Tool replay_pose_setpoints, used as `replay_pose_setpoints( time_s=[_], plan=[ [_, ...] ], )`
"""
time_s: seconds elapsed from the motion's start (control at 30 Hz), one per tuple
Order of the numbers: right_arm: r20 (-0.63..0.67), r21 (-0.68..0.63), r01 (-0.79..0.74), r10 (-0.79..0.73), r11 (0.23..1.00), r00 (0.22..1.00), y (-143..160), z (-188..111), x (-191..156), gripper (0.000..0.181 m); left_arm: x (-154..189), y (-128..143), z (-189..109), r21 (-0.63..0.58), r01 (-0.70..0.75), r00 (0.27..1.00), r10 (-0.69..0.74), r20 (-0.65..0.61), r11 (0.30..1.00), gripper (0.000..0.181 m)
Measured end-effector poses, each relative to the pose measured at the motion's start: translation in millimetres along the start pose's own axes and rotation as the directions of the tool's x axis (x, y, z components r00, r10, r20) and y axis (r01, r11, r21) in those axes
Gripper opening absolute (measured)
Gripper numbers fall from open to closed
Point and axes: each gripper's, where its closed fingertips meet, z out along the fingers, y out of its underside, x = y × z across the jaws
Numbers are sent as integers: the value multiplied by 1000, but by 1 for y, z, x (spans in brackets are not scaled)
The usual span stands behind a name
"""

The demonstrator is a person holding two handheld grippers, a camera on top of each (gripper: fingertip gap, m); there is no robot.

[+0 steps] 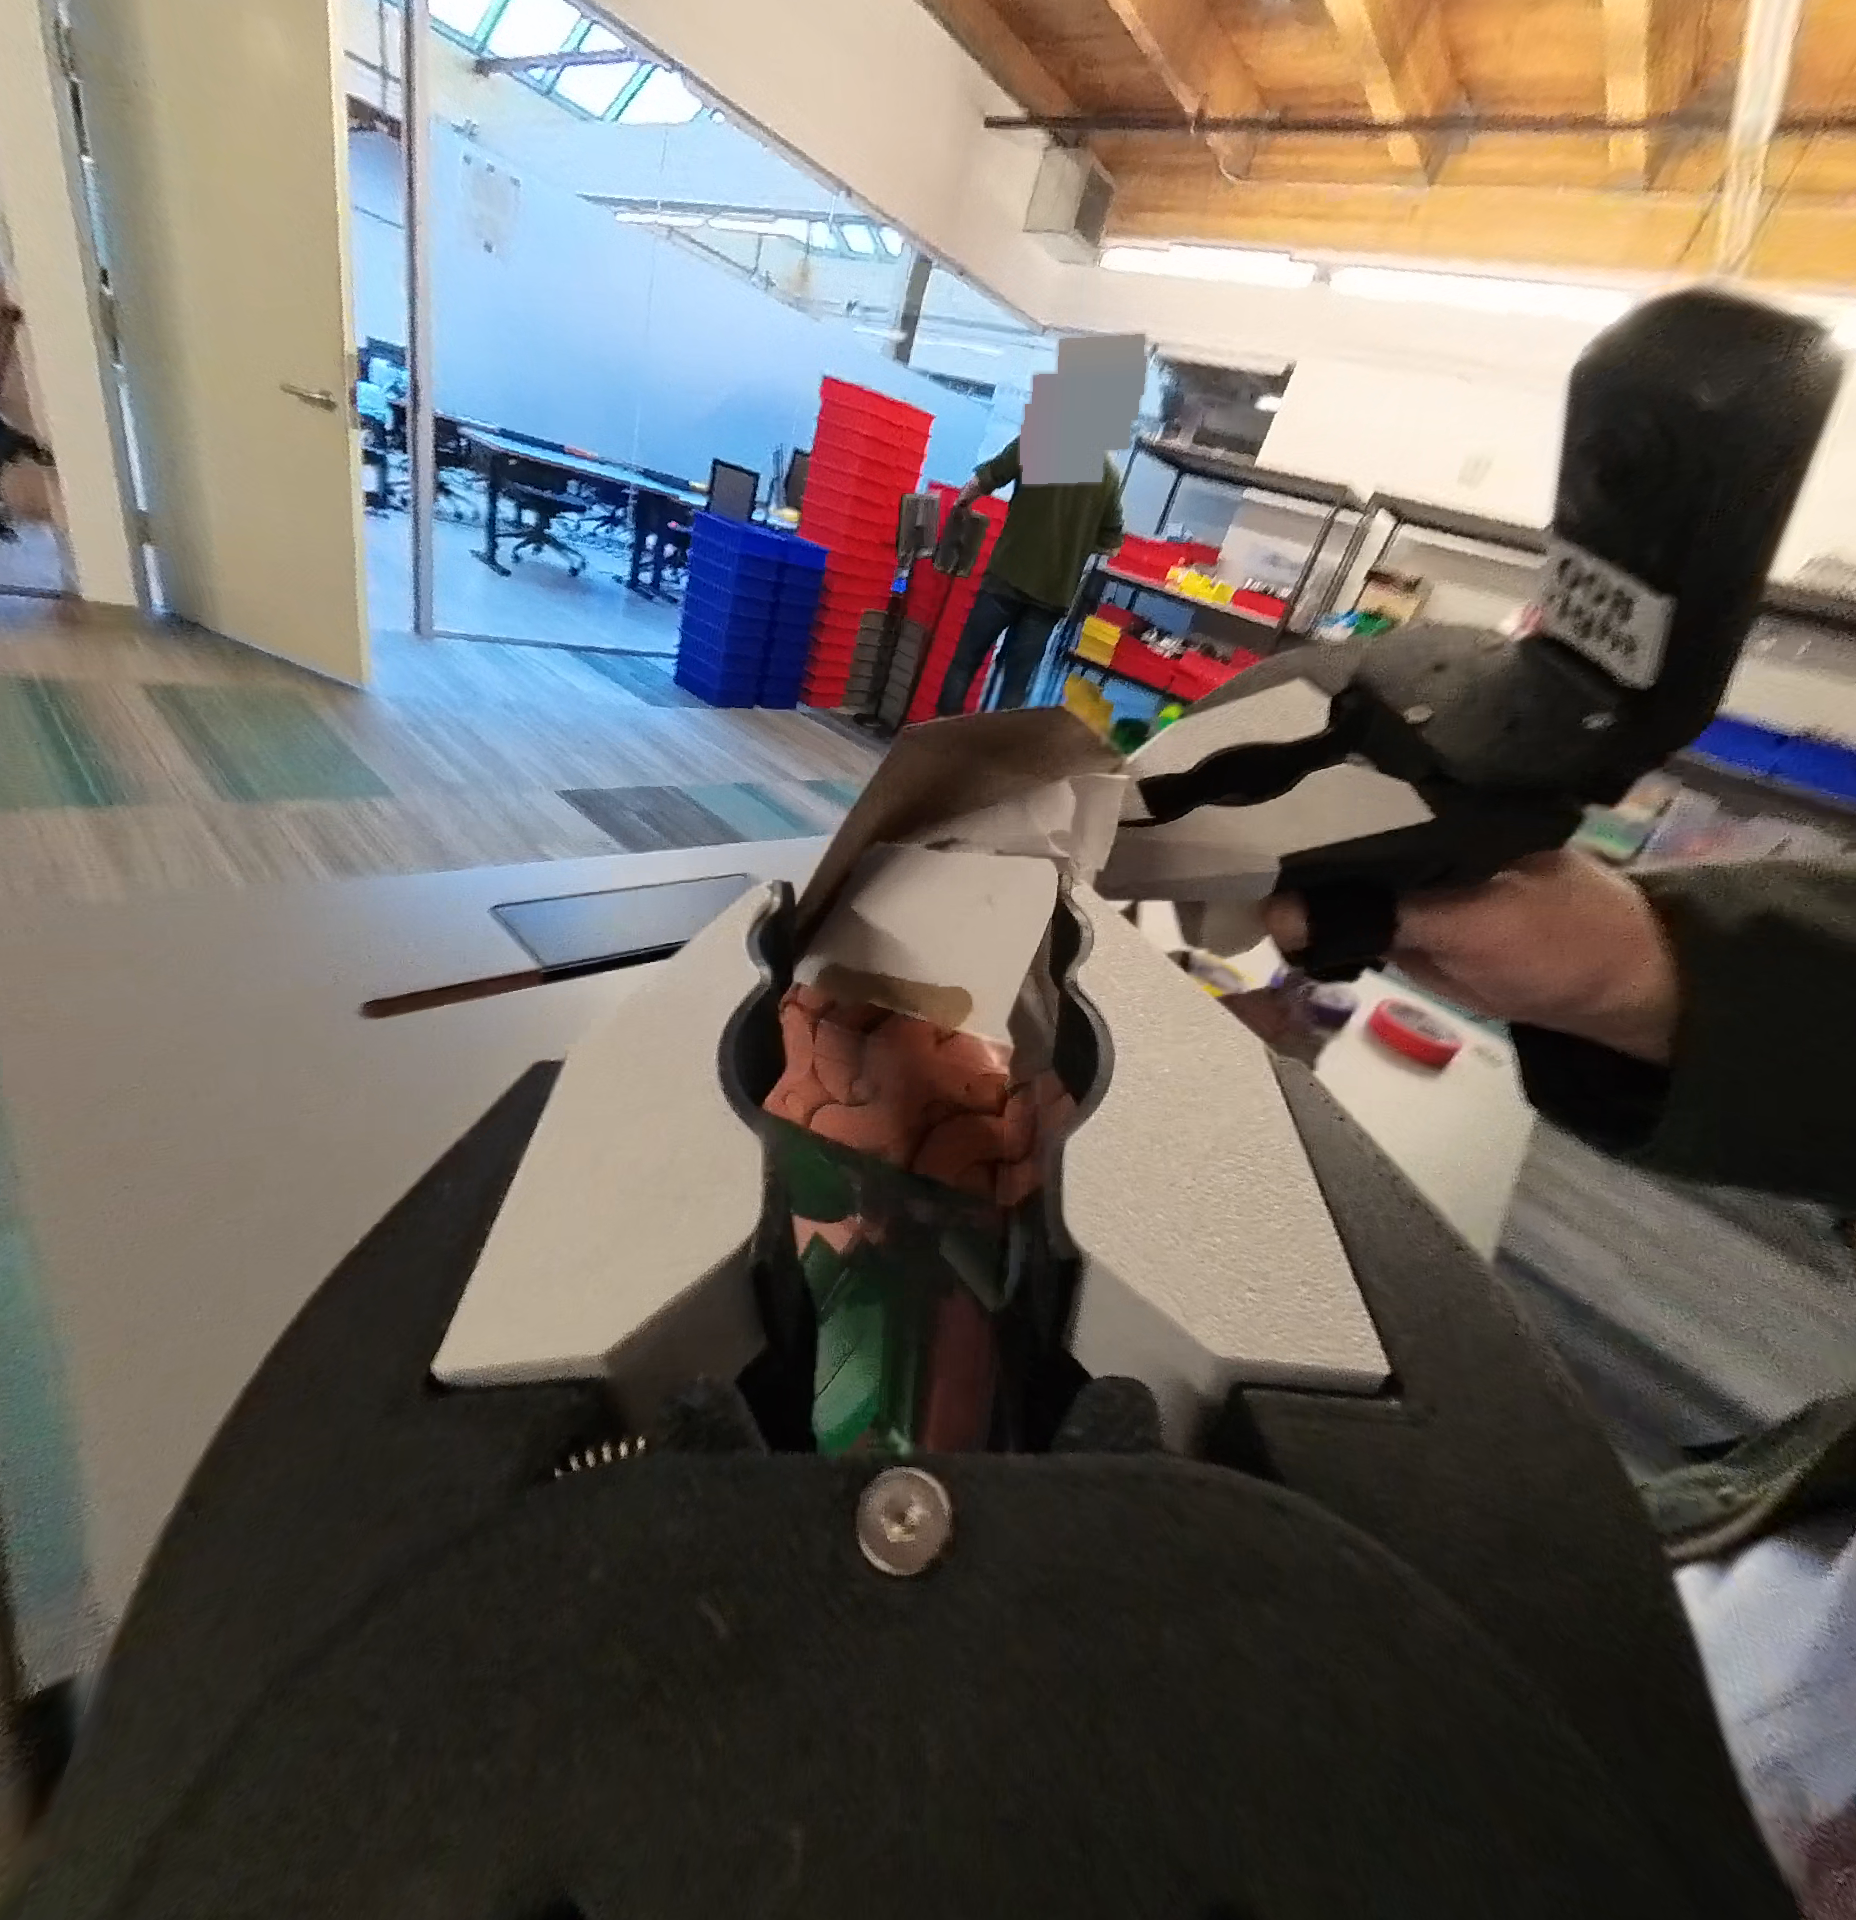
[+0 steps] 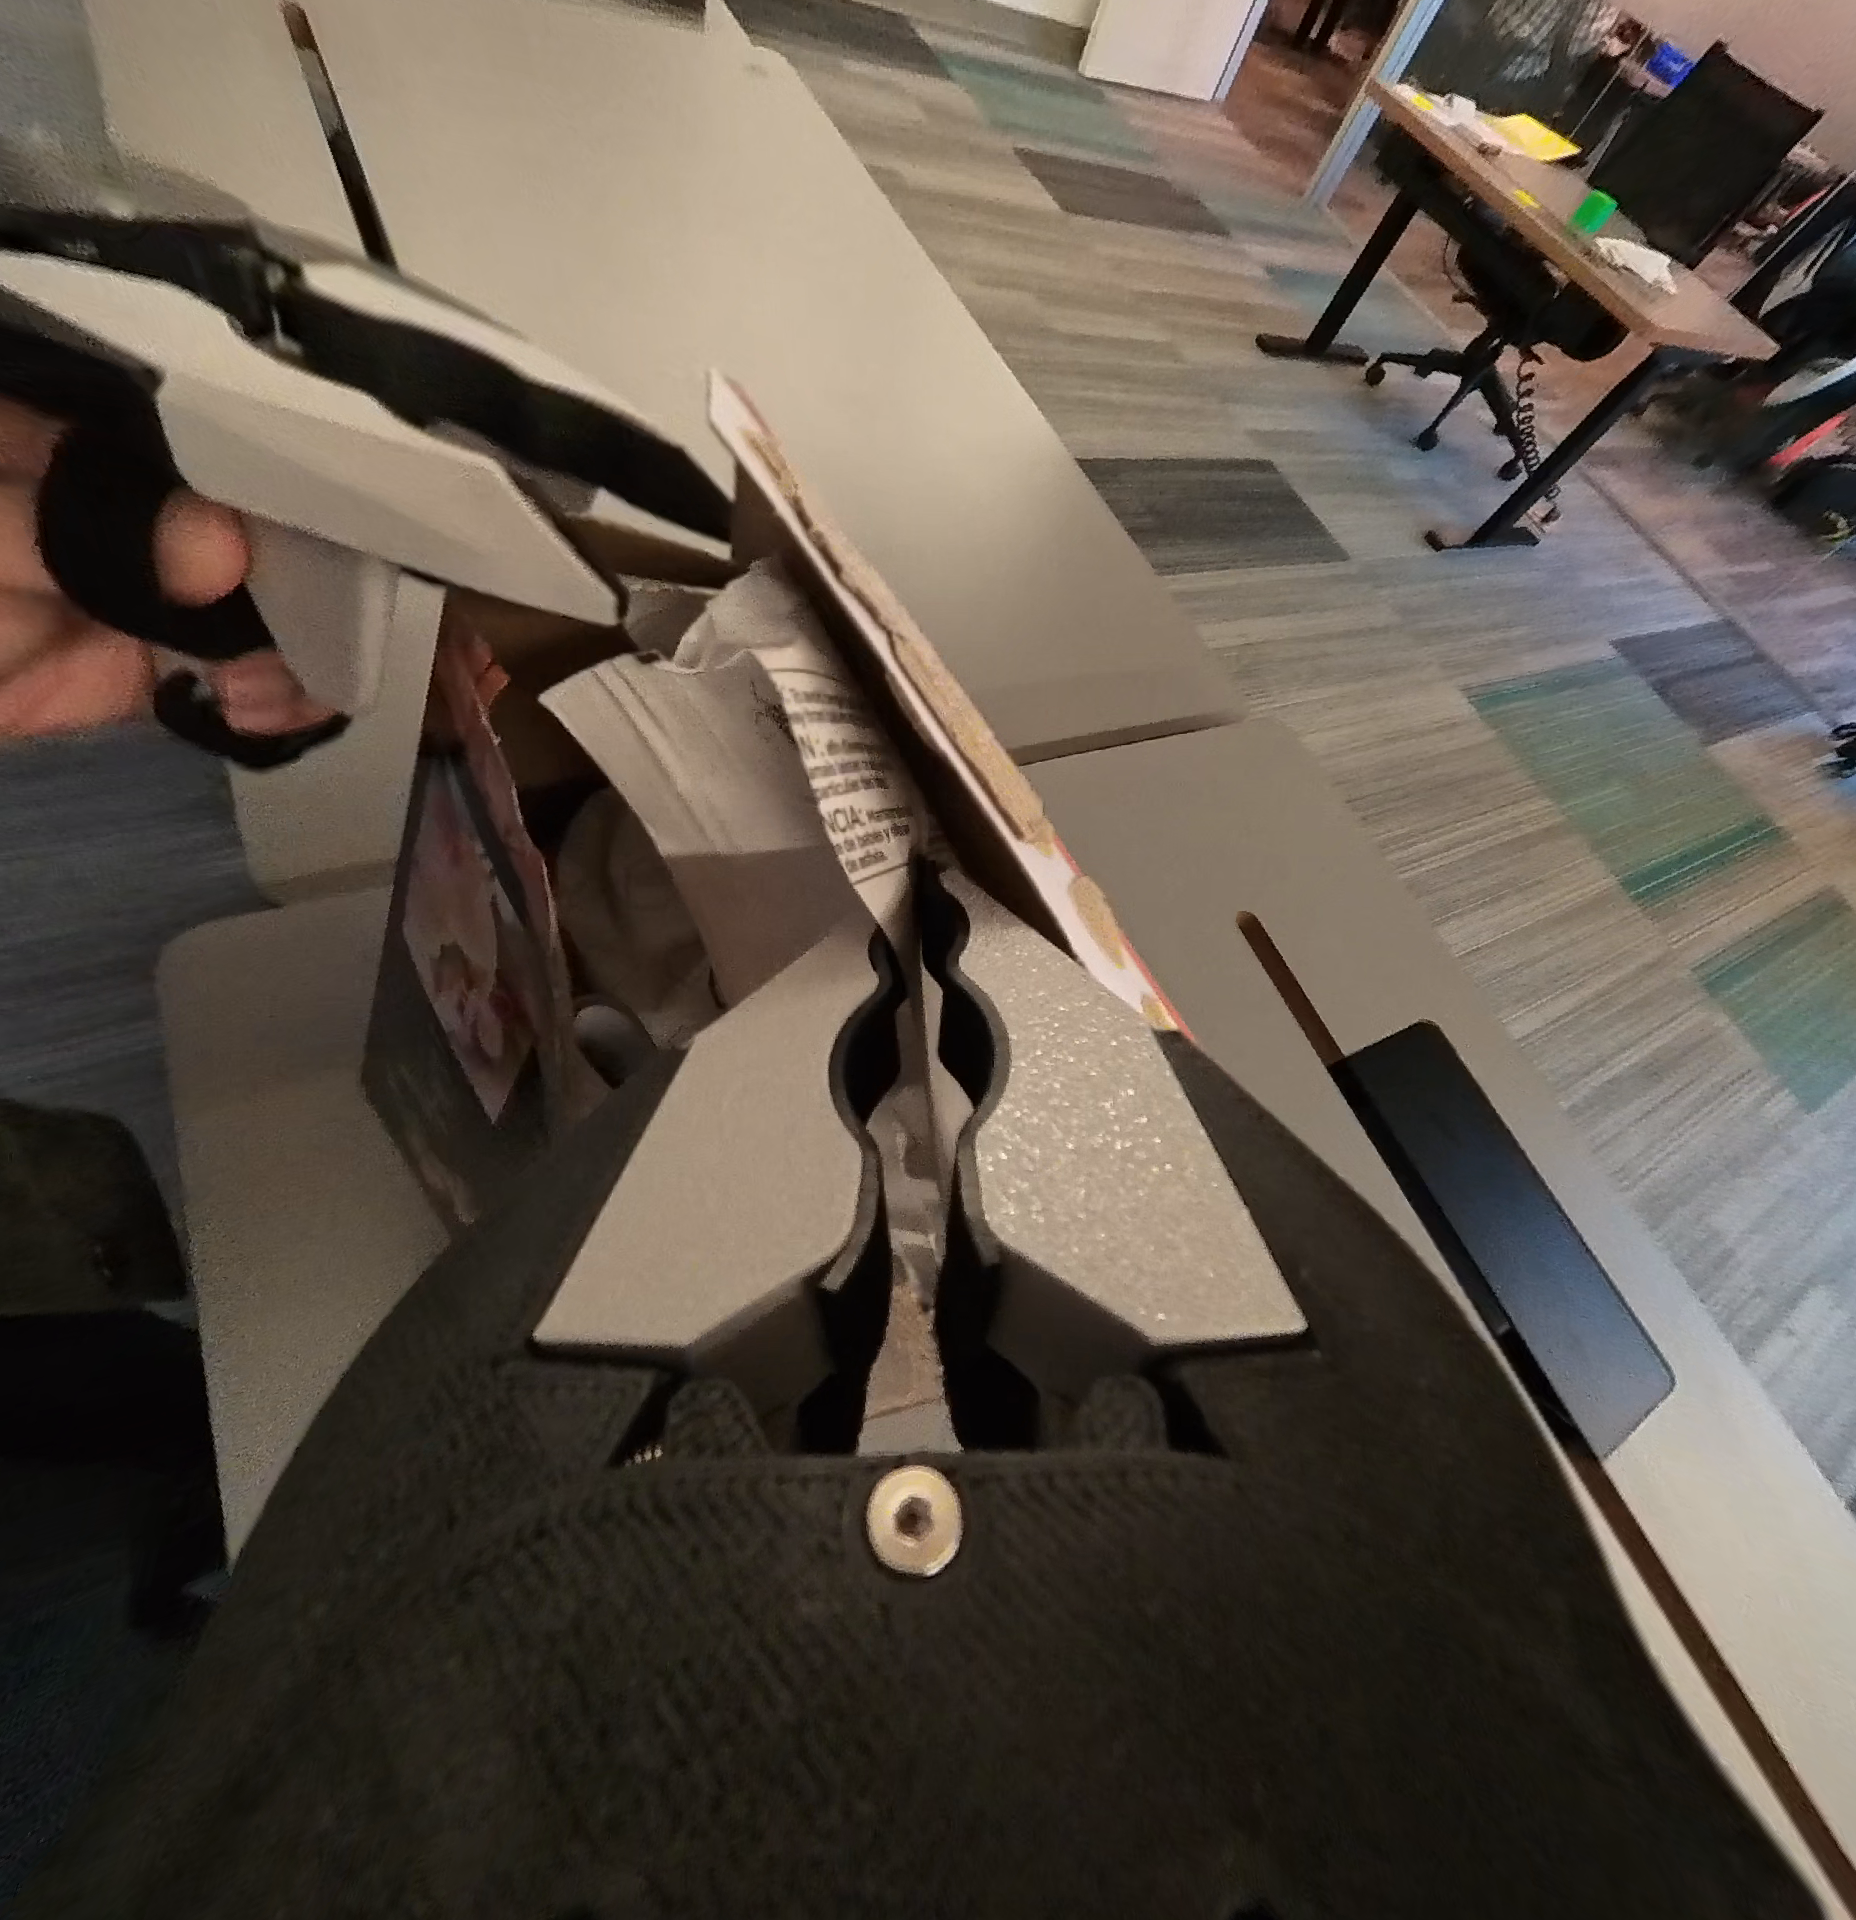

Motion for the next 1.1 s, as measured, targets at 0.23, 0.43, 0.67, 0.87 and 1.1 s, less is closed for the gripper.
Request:
replay_pose_setpoints(
  time_s=[0.23, 0.43, 0.67, 0.87, 1.1],
  plan=[
    [20, -32, 49, -49, 998, 999, -3, 3, -20, 0, -8, -10, -26, -94, -195, 966, 208, 152, 976, 22],
    [-5, -68, 67, -68, 995, 998, -6, 3, -25, 0, -3, 2, -30, -233, -167, 970, 202, 134, 958, 38],
    [-6, -85, 59, -60, 995, 998, -6, 0, -29, 0, 12, 18, -29, -361, -341, 895, 417, 158, 868, 34],
    [5, -96, 74, -74, 993, 997, -5, -2, -30, 0, 9, 18, -24, -405, -401, 818, 520, 245, 821, 8],
    [-4, -87, 40, -41, 995, 999, 1, -5, -19, 0, -1, 5, -37, -267, -241, 879, 326, 348, 933, 0]
  ],
)
